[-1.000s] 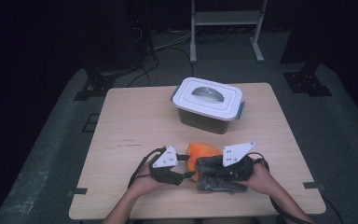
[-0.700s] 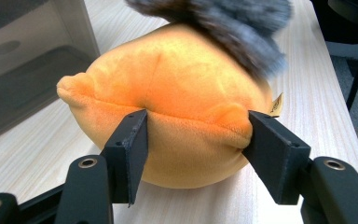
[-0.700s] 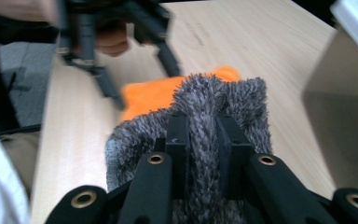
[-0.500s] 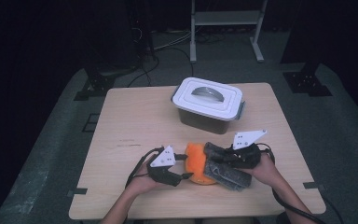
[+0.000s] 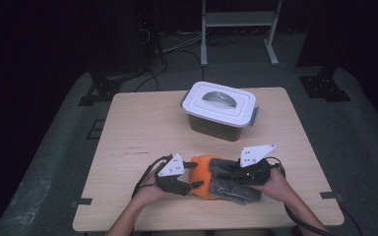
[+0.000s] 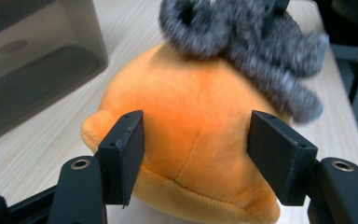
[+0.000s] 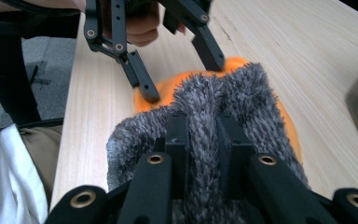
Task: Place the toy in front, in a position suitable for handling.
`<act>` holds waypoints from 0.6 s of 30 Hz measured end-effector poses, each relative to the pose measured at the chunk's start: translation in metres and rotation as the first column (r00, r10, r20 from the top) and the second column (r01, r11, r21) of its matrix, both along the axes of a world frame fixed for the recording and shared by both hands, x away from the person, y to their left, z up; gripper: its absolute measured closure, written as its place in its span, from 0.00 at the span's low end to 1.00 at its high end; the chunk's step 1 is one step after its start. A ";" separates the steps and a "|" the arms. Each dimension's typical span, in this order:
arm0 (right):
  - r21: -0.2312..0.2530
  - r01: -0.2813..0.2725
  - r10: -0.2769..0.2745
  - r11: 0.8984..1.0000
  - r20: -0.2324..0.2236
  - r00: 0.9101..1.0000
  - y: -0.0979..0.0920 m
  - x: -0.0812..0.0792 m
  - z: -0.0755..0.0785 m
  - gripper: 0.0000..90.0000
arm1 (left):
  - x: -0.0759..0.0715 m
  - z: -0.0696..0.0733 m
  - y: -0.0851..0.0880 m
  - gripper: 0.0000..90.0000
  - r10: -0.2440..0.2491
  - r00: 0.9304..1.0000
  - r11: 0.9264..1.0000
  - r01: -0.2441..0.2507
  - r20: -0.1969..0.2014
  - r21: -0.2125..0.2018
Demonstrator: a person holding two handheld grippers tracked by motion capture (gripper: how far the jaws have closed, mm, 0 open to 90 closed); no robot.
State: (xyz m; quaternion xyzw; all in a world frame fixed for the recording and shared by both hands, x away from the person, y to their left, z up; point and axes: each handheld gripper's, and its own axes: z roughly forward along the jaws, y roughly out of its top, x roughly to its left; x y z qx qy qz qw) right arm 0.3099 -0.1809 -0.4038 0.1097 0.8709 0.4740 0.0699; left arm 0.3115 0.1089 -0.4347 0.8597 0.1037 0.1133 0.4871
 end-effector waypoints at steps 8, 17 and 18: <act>0.028 0.061 -0.059 0.998 -0.062 0.996 -0.029 0.003 -0.015 0.85 | 0.002 -0.001 0.002 0.40 -0.004 1.000 1.000 0.004 -0.009 -0.004; 0.033 0.058 -0.056 0.998 -0.050 0.997 -0.018 0.014 -0.005 0.85 | 0.003 0.003 0.009 0.37 0.000 1.000 1.000 0.000 -0.007 -0.013; 0.033 0.051 -0.049 0.998 -0.046 0.998 -0.014 0.015 -0.005 0.85 | 0.003 0.005 0.010 0.37 0.000 1.000 1.000 0.000 0.000 -0.031</act>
